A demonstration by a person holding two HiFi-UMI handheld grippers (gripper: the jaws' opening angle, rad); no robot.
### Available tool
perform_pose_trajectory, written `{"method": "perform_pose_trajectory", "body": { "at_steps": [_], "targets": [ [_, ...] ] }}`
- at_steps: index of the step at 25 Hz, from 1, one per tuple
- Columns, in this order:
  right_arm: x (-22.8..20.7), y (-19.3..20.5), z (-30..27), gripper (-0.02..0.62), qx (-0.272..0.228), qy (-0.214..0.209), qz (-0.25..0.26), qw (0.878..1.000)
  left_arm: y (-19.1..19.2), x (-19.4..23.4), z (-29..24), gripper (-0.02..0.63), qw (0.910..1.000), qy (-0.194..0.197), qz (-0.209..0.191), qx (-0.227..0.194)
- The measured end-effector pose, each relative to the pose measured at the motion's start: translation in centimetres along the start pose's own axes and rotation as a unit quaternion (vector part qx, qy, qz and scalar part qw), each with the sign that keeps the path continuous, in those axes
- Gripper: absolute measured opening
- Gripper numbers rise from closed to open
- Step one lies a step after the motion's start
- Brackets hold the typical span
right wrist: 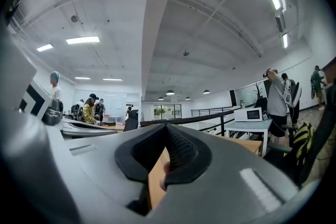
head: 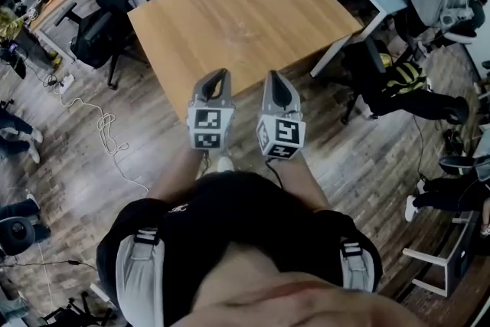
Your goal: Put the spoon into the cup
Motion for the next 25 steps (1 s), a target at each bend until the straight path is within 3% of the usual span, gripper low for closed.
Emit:
{"method": "perform_pose_trajectory", "body": {
  "at_steps": [13,25],
  "targets": [
    [-1.2,1.9,-7.9,0.000,0.008,0.017,-0.002,1.000,0.8,4.9,-7.5,0.018,0.9999,0.013,0.007,0.004],
    [-2.7,4.2,-12.8,0.000,0.010,0.000,-0.019,1.000,2.6,7.6,-11.4,0.018,0.9996,-0.011,-0.015,0.023]
  ]
}}
Point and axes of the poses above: the fingertips, and each gripper's own axes: z backward along the fingers, x to its left, y out of its underside, the point moved 4 cm from there along z, backward along the fingers, and after that the axes turned 11 degrees about -x, right-handed, at the moved point
